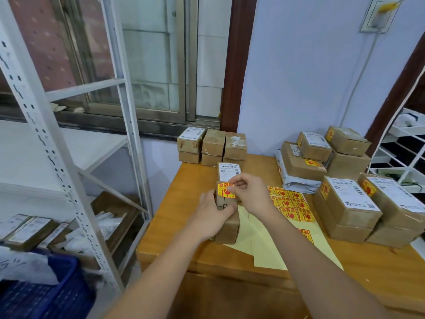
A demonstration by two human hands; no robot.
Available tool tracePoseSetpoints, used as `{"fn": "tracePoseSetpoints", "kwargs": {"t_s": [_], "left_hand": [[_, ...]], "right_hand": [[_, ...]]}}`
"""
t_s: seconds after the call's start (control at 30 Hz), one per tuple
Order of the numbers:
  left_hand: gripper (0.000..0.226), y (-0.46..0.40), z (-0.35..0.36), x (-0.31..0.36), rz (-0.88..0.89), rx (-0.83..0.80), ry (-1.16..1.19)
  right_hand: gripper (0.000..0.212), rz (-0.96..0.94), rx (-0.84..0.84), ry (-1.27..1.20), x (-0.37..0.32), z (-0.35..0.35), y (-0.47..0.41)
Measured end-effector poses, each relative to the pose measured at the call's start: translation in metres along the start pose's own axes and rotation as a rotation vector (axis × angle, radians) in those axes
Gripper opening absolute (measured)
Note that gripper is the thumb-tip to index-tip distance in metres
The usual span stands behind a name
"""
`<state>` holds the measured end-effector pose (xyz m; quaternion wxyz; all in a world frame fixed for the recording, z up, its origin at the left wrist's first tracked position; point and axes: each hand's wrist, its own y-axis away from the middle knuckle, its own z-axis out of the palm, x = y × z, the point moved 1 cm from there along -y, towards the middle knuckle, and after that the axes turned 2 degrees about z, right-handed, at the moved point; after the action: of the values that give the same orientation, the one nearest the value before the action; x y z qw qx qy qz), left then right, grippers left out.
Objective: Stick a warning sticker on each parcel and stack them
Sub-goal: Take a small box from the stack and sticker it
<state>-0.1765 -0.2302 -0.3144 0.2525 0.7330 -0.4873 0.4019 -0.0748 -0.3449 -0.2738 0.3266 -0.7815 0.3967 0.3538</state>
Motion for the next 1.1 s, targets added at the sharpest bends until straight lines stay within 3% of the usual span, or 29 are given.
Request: {"fn": "tracePoseSetpoints", "kwargs": {"t_s": [0.3,0.43,0.7,0.93,1.1], "left_hand": [[0.078,0.002,0.0,0.001,-0.018,-0.002,-0.024],[0.094,0.003,0.0,0.0,-0.014,-0.01,0.044],[0.082,0.004,-0.003,0.003,-0.014,-0.076,-0.083],[0.082,0.004,-0.004,0.004,-0.007,-0.078,-0.088],[0.082,0.005,-0.004,0.005,0.002,-0.072,-0.067]], "right_hand": [[0.016,-0.003,-0.011,0.053,0.0,0.002,-0.003],[0.017,-0.004,-0.017,0.072,0.0,0.003,-0.004],[0.019,-0.033,-0.019,0.134,-0.001,0.001,-0.007],[0.045,-0.052,0.017,0.335,-0.001,-0.004,-0.017],[0.066,0.047,-0.022,0.155,0.004,0.006,-0.018]]}}
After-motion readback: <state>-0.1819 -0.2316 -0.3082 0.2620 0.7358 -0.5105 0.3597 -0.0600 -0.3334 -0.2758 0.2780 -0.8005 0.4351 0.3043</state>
